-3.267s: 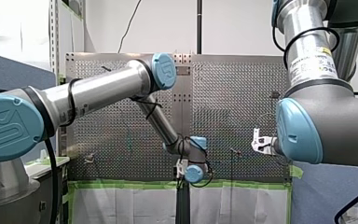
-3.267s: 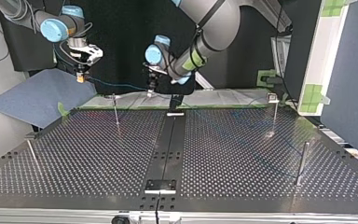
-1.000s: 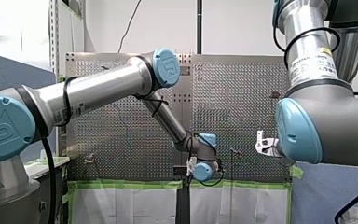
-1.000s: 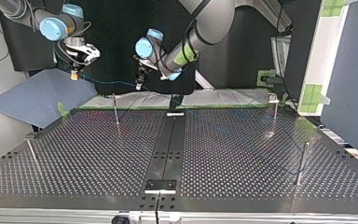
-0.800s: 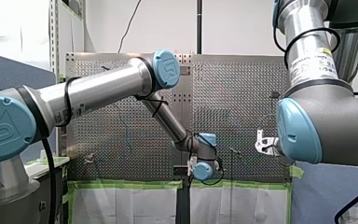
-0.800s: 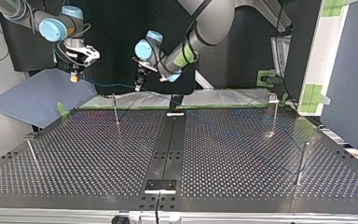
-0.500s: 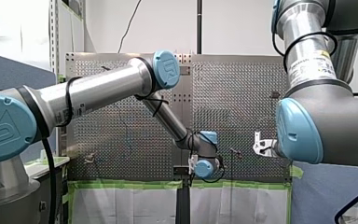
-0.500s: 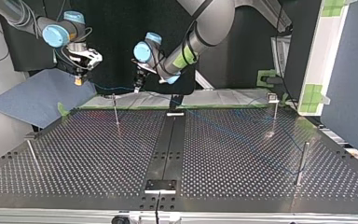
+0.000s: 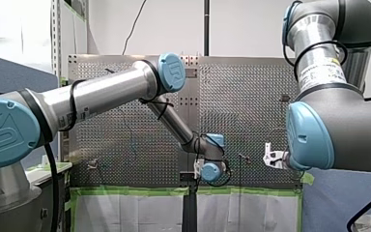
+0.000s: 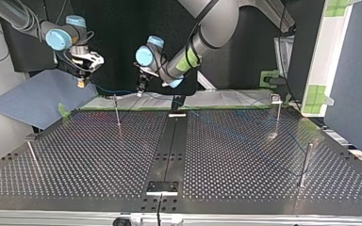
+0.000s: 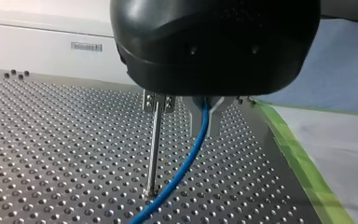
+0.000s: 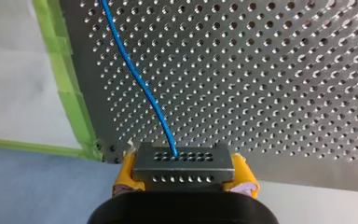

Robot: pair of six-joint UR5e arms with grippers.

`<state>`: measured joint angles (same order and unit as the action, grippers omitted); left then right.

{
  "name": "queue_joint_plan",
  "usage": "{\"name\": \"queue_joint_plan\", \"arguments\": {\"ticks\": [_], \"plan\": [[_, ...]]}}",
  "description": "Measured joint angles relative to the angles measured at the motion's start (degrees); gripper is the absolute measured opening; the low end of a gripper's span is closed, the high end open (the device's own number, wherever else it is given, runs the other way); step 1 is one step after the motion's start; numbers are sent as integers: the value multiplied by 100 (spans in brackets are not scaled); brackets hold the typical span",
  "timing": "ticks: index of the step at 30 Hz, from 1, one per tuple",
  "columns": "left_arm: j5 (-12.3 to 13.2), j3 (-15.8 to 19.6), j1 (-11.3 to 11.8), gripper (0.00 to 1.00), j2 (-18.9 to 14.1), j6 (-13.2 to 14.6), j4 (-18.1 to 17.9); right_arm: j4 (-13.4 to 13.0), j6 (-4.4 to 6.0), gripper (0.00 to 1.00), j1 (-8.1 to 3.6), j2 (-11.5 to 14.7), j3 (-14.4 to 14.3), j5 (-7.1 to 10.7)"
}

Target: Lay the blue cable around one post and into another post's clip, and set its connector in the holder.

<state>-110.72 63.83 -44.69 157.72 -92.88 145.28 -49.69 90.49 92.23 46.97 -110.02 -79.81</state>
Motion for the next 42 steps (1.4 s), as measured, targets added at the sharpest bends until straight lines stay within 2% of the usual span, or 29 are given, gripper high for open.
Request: {"name": "queue_joint_plan", "arguments": {"ticks": [4, 8, 10, 15, 20, 24, 32, 42], "plan": [[17, -10, 9, 8, 0, -9, 46, 22, -58, 0, -68, -1, 117, 184], [74, -11, 23, 8, -1, -27, 66, 4, -166, 0, -170, -2, 174, 376], [89, -11, 26, 8, -1, -42, 69, -47, -168, 0, -200, -3, 180, 468], [97, -11, 37, 8, -1, -98, 55, -207, -124, 0, -267, -6, 184, 742], [96, -11, 44, 8, -1, -124, 45, -413, 25, 0, -301, -8, 186, 1012], [110, -12, 47, 10, 3, -137, 32, -502, 96, 0, -304, -16, 189, 1222], [127, -13, 57, 10, 3, -182, 34, -548, 141, 0, -313, -25, 187, 1630], [152, -11, 62, 10, 3, -183, 61, -545, 146, 0, -315, -49, 186, 2089]]}}
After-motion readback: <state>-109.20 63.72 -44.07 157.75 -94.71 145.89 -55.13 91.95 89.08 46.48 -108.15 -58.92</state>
